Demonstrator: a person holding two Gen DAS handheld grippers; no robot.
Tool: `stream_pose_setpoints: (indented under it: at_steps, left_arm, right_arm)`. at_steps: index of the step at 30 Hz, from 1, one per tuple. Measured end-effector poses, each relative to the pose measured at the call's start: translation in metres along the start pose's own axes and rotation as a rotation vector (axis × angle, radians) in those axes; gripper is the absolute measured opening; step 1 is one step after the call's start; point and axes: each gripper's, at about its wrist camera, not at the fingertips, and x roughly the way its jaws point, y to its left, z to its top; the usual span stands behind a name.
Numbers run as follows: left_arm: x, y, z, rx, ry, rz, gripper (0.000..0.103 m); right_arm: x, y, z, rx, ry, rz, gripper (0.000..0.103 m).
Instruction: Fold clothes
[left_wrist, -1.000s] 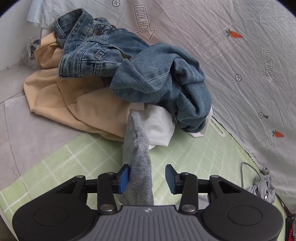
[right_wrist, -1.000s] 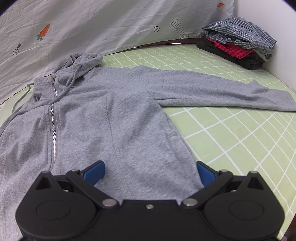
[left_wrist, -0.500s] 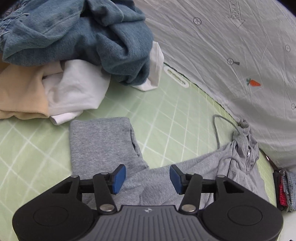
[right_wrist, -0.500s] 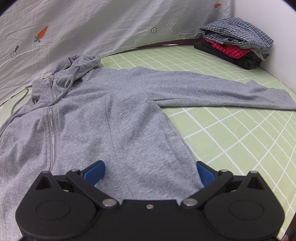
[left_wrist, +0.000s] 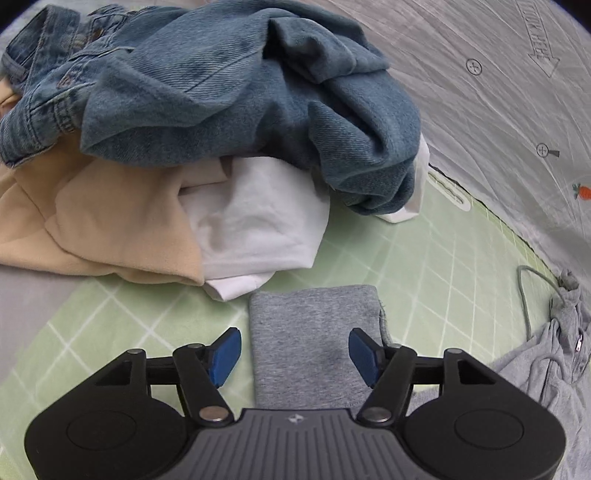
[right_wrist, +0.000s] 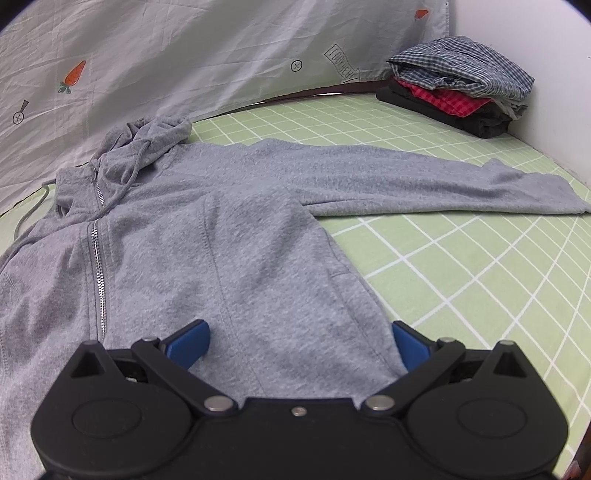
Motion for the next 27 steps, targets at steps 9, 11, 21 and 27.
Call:
stream_pose_setpoints:
  at_steps: [9, 11, 21, 27]
  left_arm:
    - [0.001, -0.005, -0.008, 0.055, -0.069, 0.093, 0.011]
    - [-0.006, 0.004, -0.012, 0.037, -0.079, 0.136, 0.010]
    - [-0.057, 0.079, -0.040, -0.207, -0.109, 0.310, 0.009]
    - [-0.081, 0.112, -0.053, -0.291, -0.133, 0.378, 0.009]
  right_arm:
    - [-0.001, 0.000, -0.003, -0.001, -0.022, 0.001, 0.103]
    - [-0.002, 0.000, -0.004, -0.004, -0.030, 0.004, 0.103]
    - [-0.003, -0.002, -0.008, -0.019, -0.064, 0.018, 0.103]
    - [-0.003, -0.001, -0.011, -0.013, -0.083, 0.009, 0.103]
